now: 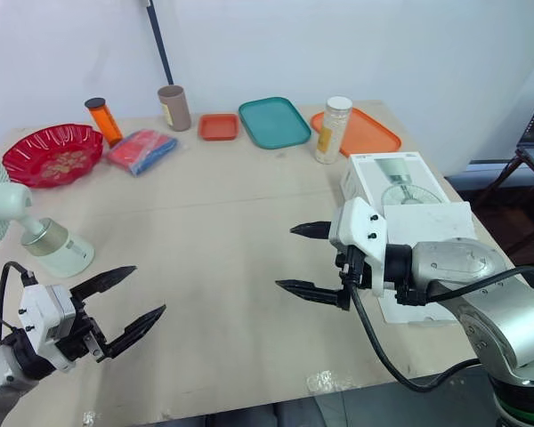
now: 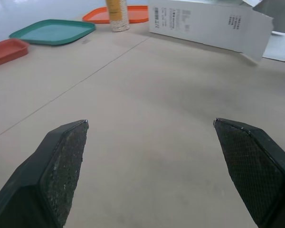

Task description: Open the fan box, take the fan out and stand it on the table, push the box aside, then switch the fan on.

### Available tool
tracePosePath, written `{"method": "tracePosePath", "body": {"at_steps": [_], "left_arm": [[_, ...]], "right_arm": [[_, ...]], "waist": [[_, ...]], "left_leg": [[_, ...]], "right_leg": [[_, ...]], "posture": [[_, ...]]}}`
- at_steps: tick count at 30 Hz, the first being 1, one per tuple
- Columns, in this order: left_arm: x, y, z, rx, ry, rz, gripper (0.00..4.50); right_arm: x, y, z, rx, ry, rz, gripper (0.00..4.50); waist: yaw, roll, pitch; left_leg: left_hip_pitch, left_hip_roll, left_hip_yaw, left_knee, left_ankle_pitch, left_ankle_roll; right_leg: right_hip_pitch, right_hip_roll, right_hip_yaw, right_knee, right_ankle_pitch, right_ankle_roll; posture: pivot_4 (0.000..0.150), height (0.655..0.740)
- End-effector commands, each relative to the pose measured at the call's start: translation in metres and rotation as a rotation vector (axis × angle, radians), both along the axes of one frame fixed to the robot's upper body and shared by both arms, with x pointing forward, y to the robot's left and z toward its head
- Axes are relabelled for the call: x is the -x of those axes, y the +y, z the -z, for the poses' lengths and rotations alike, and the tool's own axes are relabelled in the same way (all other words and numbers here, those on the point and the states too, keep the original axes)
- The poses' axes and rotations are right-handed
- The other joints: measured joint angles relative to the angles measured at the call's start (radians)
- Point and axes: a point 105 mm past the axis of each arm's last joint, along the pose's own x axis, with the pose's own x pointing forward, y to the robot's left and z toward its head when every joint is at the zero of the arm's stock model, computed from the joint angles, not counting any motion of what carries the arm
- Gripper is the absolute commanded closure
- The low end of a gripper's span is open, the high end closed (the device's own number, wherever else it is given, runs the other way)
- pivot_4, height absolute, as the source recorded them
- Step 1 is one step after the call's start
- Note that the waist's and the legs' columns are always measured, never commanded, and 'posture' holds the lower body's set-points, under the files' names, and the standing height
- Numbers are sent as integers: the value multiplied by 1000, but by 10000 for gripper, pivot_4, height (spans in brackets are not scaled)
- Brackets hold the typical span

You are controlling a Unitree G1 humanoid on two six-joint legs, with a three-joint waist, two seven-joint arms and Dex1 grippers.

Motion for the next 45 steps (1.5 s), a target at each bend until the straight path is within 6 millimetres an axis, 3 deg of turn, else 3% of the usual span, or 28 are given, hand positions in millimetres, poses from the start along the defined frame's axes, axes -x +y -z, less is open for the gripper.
{"method": "tracePosePath", "body": {"at_steps": [1, 12, 27, 30, 34, 45], "left_arm": [[7, 10, -10, -6, -43, -127, 0], [20, 36, -1, 23, -10, -379, 0], [27, 100, 12, 93, -3, -795, 0], [21, 117, 15, 99, -7, -881, 0], [3, 126, 12, 102, -37, -909, 0], [-25, 132, -1, 79, -98, -891, 0]], "right_arm": [[-3, 1, -7, -8, -25, -23, 438], [-4, 9, -5, -17, -13, -61, 438], [-14, 16, -5, -29, -50, -83, 438], [-14, 19, -6, -33, -51, -97, 438], [-17, 22, -7, -33, -62, -107, 438], [-22, 32, -9, -43, -95, -140, 438]], "waist": [[0, -1, 1], [0, -3, 2], [0, -5, 2], [0, -5, 2], [1, -6, 2], [2, -7, 1]], "left_leg": [[0, 0, 0, 0, 0, 0], [0, 0, 0, 0, 0, 0], [0, 0, 0, 0, 0, 0], [1, 0, 0, 0, 0, 0], [1, 0, -1, 1, 0, 0], [1, 0, -1, 1, 0, 0]], "right_leg": [[0, 0, 0, 0, 0, 0], [0, 0, 0, 0, 0, 0], [1, 0, 0, 0, 0, 0], [1, 1, -1, 0, 0, -1], [1, 0, -1, 0, 0, -1], [1, 0, -1, 0, 1, -1]], "posture": [[1500, 7400], [1500, 7400], [1500, 7400], [1500, 7400], [1500, 7400], [1500, 7400]]}}
